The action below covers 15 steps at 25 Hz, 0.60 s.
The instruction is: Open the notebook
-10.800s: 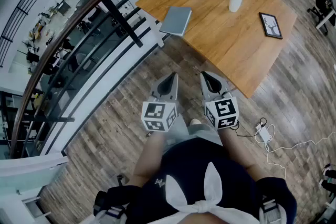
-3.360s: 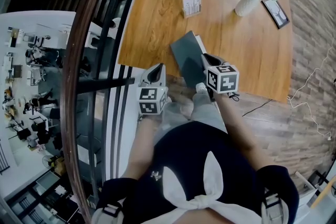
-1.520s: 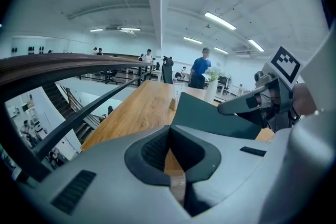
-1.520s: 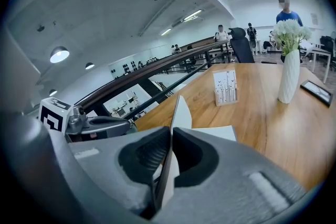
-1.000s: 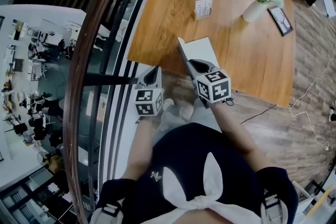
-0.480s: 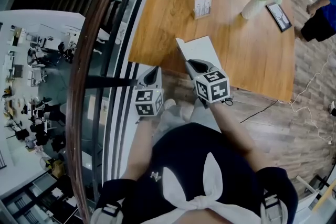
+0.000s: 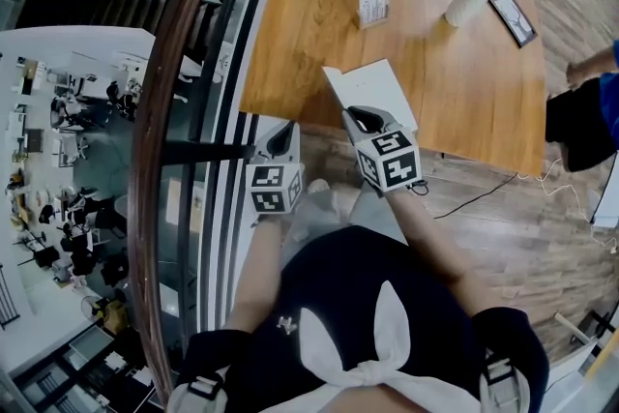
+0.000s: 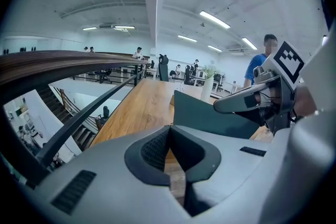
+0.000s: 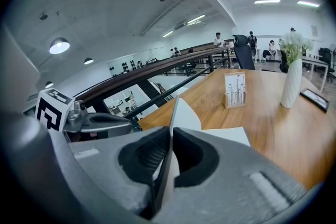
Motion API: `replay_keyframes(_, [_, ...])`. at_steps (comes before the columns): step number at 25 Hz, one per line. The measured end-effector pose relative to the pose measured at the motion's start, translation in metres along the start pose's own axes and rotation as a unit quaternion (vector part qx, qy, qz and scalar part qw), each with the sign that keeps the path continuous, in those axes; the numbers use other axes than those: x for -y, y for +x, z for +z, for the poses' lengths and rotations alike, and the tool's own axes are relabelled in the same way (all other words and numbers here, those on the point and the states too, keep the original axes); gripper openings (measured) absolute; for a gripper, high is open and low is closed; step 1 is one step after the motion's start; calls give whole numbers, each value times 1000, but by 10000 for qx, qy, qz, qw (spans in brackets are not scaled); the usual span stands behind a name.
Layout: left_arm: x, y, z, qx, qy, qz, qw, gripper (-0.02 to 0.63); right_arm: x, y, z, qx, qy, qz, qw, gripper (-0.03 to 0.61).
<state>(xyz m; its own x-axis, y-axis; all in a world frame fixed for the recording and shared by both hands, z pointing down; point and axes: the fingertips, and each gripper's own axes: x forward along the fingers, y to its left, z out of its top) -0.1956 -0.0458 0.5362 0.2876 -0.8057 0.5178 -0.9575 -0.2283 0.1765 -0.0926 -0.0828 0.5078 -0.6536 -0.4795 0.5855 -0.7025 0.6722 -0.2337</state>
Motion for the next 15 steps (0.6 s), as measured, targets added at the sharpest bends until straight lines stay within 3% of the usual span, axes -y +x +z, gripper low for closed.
replay_keyframes(15, [-14,-14,-10,-54,50,-89,9999,18,-25,13,-5,-19,-250,-141,9996,26])
